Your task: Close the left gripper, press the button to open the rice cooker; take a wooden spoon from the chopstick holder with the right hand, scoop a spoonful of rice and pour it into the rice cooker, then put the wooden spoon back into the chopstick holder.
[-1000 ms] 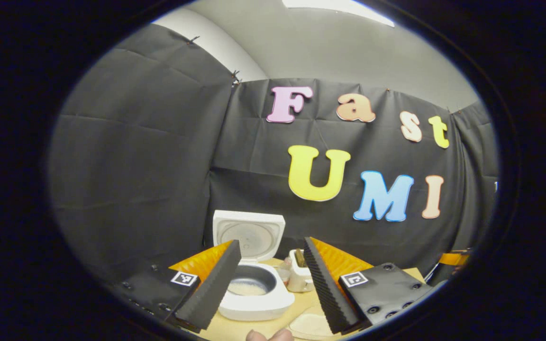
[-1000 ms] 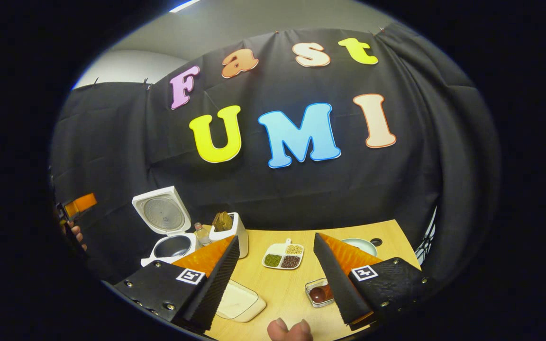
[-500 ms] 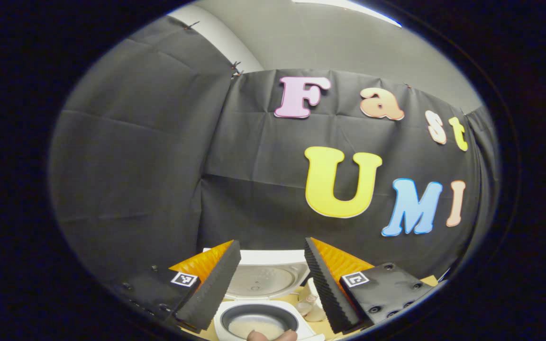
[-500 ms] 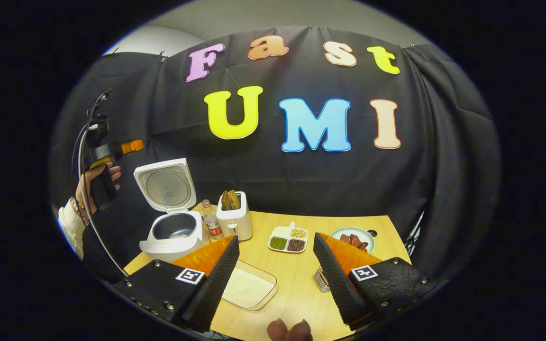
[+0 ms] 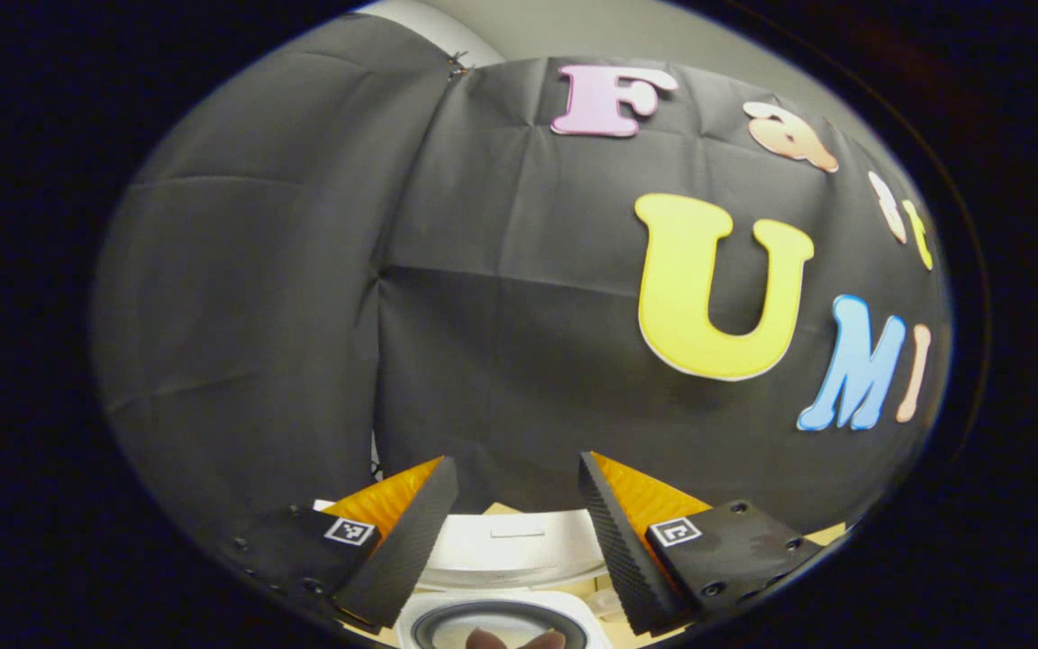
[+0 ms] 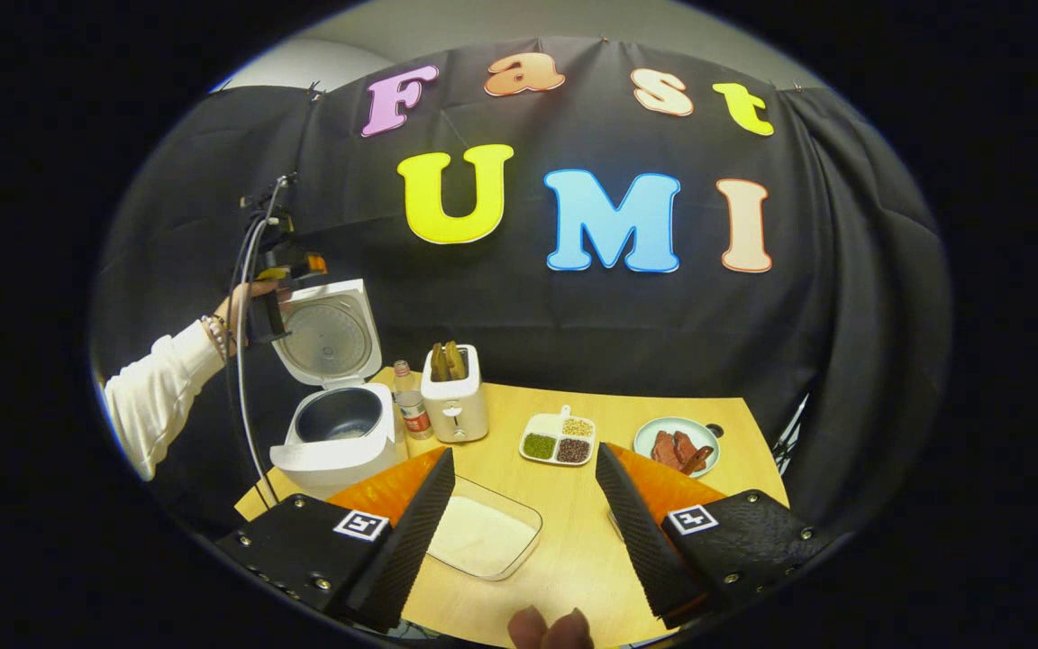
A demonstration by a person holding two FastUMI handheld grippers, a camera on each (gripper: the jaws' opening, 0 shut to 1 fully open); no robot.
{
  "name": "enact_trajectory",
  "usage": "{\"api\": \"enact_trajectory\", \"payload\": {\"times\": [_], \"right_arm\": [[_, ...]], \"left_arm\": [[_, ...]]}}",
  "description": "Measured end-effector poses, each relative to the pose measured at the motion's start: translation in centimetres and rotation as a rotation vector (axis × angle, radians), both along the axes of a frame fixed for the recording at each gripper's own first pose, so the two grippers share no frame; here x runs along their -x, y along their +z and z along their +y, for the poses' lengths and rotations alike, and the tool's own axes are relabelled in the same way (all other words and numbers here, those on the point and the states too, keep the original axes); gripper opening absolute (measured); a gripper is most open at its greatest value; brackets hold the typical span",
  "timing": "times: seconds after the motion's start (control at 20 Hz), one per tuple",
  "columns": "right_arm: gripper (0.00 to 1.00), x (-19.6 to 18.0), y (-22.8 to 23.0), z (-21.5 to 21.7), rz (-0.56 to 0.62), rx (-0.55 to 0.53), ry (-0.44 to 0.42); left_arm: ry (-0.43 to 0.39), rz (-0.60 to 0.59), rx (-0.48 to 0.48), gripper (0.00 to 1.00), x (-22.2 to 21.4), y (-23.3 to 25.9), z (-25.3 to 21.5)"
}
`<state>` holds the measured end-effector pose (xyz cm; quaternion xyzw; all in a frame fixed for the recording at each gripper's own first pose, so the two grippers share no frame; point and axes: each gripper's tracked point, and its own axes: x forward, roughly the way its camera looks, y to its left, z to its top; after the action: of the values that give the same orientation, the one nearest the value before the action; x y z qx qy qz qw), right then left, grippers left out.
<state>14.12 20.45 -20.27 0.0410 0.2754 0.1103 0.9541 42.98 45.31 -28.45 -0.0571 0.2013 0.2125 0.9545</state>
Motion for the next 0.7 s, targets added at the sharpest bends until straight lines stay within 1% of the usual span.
{"api": "enact_trajectory", "payload": {"times": [0.05,0.1,0.15,0.25,0.35,0.45,0.55,0.7], "right_arm": [[0.97,0.0,-0.1,0.2,0.005,-0.004,0.003],[0.96,0.1,-0.2,0.4,0.007,-0.005,0.010],[0.96,0.3,-0.3,0.6,0.009,-0.005,0.018],[0.96,0.4,-0.3,1.0,0.013,-0.017,0.022],[0.96,0.6,-0.2,1.2,0.012,-0.036,0.024],[0.96,0.9,-0.6,1.0,0.015,-0.046,0.025],[0.97,1.4,-0.9,0.9,0.028,-0.070,0.018],[0.96,2.2,-1.4,0.8,0.047,-0.099,0.014]], "left_arm": [[0.011,0.021,-0.062,0.89,-0.4,-0.3,0.6],[0.006,0.051,-0.100,0.91,-0.5,-0.6,0.6],[0.009,0.052,-0.106,0.92,-0.1,-0.6,0.3],[0.029,0.057,-0.074,0.92,0.5,0.0,0.1],[0.023,0.066,-0.069,0.94,1.3,0.5,-0.3],[0.009,0.066,-0.071,0.92,2.5,0.1,-1.3],[-0.007,0.060,-0.082,0.92,5.2,-0.2,-3.4],[-0.017,0.076,-0.077,0.92,10.1,-2.5,-6.4]]}}
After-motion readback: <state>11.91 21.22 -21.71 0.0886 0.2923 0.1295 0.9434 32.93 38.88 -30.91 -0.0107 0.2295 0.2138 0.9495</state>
